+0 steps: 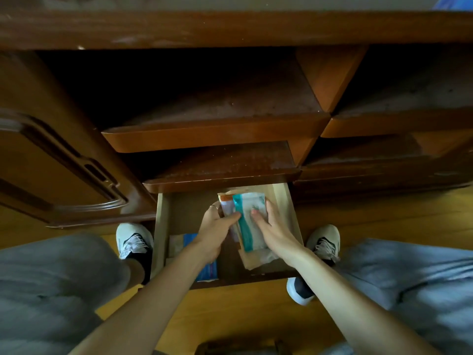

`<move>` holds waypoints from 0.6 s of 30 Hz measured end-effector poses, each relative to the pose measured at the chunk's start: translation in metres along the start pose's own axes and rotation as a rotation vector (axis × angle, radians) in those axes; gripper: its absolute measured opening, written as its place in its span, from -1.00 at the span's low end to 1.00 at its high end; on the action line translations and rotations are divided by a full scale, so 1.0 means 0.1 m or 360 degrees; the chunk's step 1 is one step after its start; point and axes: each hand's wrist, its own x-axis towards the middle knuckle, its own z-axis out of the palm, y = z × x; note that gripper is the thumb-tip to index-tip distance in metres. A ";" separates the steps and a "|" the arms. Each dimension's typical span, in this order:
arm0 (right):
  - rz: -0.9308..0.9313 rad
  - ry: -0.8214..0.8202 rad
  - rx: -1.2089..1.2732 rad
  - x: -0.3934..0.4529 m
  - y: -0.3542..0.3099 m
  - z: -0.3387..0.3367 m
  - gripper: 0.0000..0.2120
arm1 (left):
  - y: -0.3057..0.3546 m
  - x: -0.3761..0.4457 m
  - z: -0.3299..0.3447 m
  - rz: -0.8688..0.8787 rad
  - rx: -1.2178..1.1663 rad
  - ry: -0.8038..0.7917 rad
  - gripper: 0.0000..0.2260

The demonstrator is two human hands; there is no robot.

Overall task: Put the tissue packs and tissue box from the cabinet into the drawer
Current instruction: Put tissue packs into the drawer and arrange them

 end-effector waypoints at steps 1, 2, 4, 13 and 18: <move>0.0028 -0.0069 0.0060 -0.01 0.01 0.00 -0.50 | 0.00 0.00 0.01 0.0030 0.0027 0.0000 -0.79; 0.0037 -0.0128 0.0119 -0.02 0.01 0.00 -0.55 | 0.00 0.00 0.01 0.0044 0.0077 -0.0008 -0.82; 0.0024 -0.0182 0.0188 -0.04 0.01 0.03 -0.57 | 0.01 0.01 0.02 0.0025 0.0224 -0.0034 -0.84; 0.0164 -0.0045 0.0189 0.11 0.11 -0.05 -0.72 | -0.04 0.19 -0.25 0.0180 0.0762 -0.0131 -0.86; 0.0215 0.0122 0.0089 0.42 0.18 -0.15 -0.66 | -0.19 0.33 -0.64 0.0262 0.1037 0.0327 -0.73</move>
